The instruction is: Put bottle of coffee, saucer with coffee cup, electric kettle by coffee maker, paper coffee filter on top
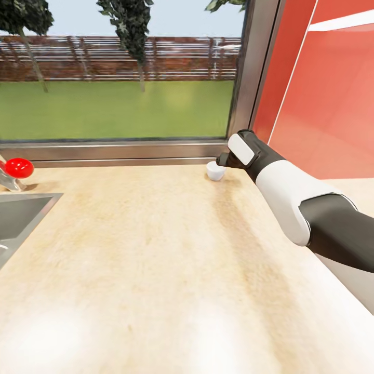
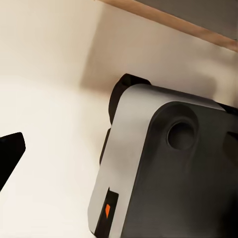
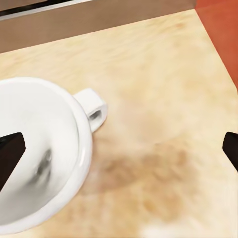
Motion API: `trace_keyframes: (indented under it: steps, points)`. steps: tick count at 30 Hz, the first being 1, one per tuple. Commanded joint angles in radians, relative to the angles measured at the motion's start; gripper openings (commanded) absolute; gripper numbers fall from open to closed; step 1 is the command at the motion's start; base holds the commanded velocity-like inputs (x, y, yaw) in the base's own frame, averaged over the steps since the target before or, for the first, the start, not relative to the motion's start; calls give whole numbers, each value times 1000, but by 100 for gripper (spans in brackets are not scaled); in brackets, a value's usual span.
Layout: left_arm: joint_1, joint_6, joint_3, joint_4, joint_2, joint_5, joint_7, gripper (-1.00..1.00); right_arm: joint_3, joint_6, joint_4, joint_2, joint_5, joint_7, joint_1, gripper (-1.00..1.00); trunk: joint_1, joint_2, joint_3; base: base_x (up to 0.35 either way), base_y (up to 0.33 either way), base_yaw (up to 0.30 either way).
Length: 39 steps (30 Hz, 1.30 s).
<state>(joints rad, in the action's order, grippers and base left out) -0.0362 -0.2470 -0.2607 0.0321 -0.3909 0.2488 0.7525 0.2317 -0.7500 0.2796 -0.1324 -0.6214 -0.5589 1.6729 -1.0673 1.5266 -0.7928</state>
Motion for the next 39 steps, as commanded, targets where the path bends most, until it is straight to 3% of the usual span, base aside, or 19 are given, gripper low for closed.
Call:
trace_keyframes:
  steps: [1,39]
  points:
    - [-1,-3,1,-1,0,4,4,100,8,-3,1,0,-11,-7,1,100,0,0,-1,0,0,0]
    - [-1,-3,1,-1,0,4,4,100,8,-3,1,0,-11,-6,1,100,0,0,-35,0,0,0]
